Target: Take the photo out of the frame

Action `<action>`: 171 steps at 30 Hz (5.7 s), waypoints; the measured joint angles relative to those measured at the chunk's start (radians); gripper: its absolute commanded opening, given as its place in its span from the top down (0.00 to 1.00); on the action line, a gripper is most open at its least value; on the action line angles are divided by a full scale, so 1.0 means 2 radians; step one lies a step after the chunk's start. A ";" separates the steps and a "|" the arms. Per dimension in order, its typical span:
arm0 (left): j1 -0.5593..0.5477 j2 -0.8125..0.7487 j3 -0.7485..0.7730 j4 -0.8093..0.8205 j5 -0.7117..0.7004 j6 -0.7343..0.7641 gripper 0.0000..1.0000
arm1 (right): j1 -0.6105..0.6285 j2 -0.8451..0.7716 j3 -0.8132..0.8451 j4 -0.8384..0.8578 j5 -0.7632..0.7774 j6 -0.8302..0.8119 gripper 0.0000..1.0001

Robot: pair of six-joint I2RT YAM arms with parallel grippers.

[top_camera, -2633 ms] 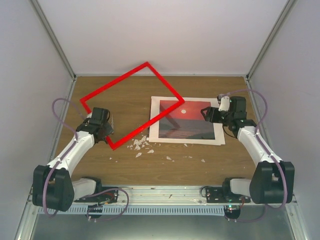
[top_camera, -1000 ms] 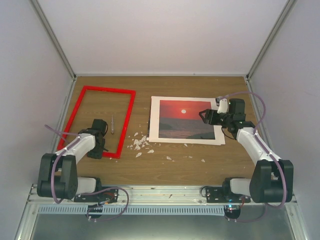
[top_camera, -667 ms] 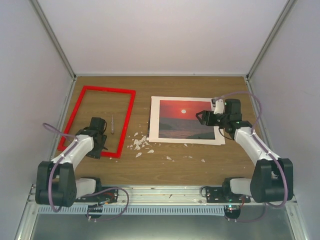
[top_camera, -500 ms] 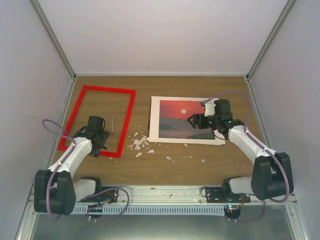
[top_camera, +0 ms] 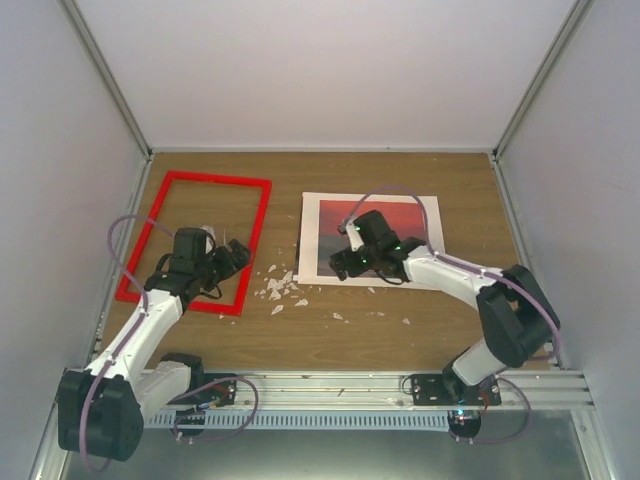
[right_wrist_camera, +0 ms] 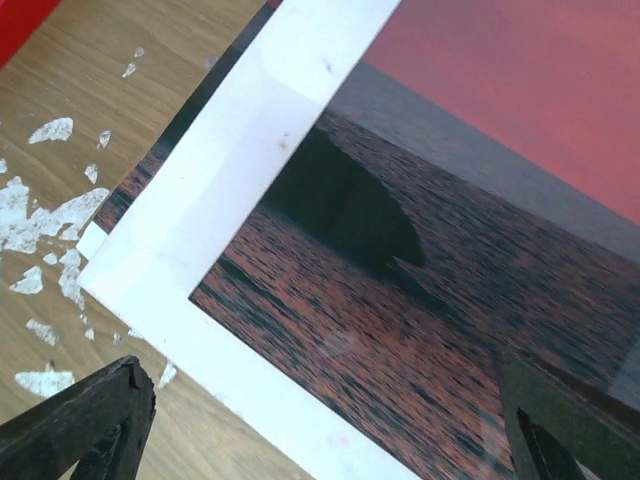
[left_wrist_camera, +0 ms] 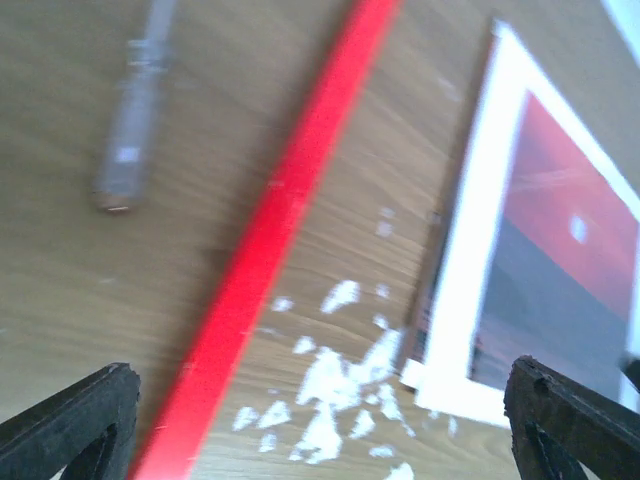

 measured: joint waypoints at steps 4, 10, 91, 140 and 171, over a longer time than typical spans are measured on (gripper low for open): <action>-0.019 -0.012 -0.014 0.054 0.053 0.036 0.01 | 0.049 0.046 0.033 0.001 0.047 -0.002 0.00; -0.023 0.000 -0.036 0.111 0.100 0.052 0.01 | 0.106 0.107 0.087 0.004 0.099 -0.007 0.00; -0.078 0.094 -0.045 0.166 0.117 0.059 0.01 | 0.097 0.105 0.054 -0.112 0.254 0.014 0.00; -0.076 0.194 -0.007 0.212 0.188 0.056 0.01 | 0.142 0.125 0.015 0.087 0.166 -0.168 0.01; -0.094 0.243 0.013 0.240 0.206 0.044 0.11 | 0.134 0.104 0.009 0.113 0.207 -0.150 0.00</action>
